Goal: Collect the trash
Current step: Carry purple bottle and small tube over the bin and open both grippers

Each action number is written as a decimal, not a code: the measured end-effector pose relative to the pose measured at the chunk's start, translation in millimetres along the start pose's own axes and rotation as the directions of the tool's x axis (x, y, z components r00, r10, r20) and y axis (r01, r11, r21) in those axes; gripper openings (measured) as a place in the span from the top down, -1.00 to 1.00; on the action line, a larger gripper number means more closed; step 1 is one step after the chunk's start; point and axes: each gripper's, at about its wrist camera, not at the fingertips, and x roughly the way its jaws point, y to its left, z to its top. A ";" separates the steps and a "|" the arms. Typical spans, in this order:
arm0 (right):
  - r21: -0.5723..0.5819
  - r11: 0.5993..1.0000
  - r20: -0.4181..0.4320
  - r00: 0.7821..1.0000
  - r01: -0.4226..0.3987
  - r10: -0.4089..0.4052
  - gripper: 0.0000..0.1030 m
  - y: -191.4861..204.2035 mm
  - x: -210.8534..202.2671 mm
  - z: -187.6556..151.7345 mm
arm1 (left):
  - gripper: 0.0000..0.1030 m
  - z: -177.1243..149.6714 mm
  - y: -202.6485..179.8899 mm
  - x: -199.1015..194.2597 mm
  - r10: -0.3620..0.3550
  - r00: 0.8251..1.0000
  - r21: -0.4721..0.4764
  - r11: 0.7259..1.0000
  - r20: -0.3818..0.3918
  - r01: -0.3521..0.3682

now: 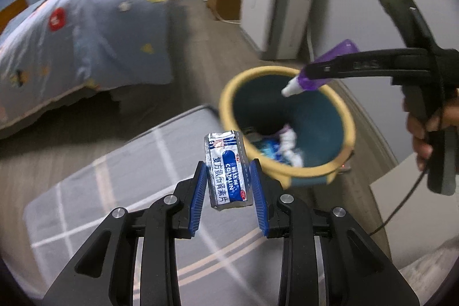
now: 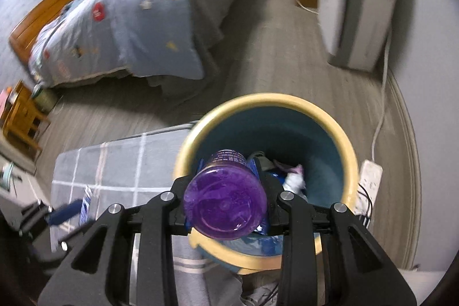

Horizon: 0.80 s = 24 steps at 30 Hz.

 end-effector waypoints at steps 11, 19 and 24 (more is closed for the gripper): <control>0.224 0.973 -0.086 0.996 0.057 -0.039 0.37 -73.0 39.1 -16.5 | 0.37 24.4 -55.4 61.4 -0.072 0.996 0.161 0.984 -0.052 0.079; 0.215 0.973 -0.142 0.988 0.087 -0.057 0.37 -69.9 68.6 -14.7 | 0.37 32.4 -56.6 92.6 -0.086 0.991 0.157 0.982 -0.099 0.101; 0.193 0.977 -0.165 0.985 0.089 -0.057 0.37 -64.6 85.6 -9.6 | 0.37 32.9 -55.5 106.9 -0.086 0.989 0.166 0.981 -0.117 0.105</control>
